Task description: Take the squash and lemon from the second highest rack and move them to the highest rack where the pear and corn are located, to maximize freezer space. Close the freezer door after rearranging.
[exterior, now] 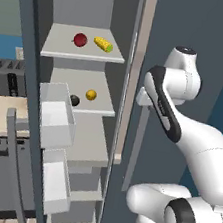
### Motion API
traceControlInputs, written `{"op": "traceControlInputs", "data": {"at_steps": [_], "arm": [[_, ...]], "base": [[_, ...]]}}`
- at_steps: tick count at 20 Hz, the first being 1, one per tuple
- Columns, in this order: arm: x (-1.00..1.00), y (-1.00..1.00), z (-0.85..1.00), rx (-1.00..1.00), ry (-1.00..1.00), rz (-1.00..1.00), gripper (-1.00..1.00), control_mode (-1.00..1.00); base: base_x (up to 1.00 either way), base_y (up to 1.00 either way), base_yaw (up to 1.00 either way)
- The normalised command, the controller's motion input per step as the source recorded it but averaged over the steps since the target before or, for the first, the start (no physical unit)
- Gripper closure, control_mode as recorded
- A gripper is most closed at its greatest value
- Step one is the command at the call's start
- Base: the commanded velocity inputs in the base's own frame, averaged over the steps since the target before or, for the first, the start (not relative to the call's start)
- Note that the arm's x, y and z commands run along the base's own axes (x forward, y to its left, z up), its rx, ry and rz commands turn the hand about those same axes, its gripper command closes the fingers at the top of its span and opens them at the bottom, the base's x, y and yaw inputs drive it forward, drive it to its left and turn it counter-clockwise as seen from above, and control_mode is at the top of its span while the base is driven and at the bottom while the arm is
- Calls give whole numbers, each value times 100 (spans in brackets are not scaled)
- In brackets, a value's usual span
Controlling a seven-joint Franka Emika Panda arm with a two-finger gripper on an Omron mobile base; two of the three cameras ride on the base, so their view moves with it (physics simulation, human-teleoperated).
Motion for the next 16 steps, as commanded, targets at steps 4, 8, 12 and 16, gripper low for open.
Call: {"op": "traceControlInputs", "data": {"at_steps": [4,8,12,16], "arm": [[-2,2,0,0,-3,0,-100,100],[0,0,0,0,0,0,-100,100],[0,0,0,0,0,0,-100,100],[0,0,0,0,0,0,-100,100]], "base": [[-24,1,4],[-61,11,30],[-10,34,7],[31,34,18]]}}
